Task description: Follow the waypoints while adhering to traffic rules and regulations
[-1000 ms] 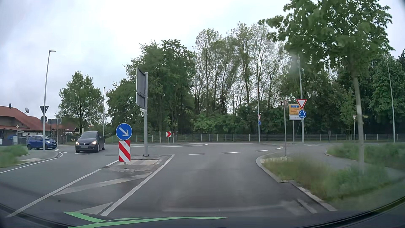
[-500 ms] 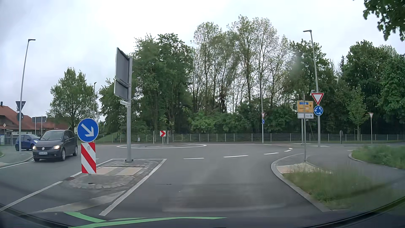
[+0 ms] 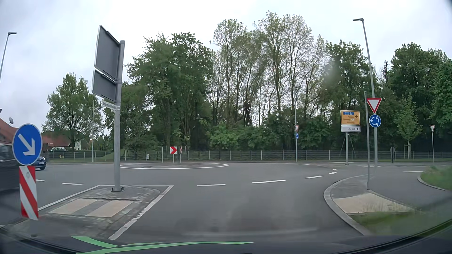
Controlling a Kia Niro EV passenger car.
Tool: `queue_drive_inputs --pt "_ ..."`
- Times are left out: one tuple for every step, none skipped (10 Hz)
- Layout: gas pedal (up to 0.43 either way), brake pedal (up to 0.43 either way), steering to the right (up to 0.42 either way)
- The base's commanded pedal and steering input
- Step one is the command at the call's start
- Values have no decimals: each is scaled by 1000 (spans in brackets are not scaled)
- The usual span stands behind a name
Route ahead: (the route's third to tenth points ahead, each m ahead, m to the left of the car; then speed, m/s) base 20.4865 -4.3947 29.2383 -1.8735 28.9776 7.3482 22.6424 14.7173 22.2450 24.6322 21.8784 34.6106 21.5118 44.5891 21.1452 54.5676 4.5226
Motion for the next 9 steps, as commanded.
queue_drive_inputs --pt "0 244 25" --pt "0 244 25" --pt "0 244 26" --pt "0 244 28" --pt "0 244 32" --pt "0 244 39" --pt "0 244 48" --pt "0 244 55" --pt "0 244 59"
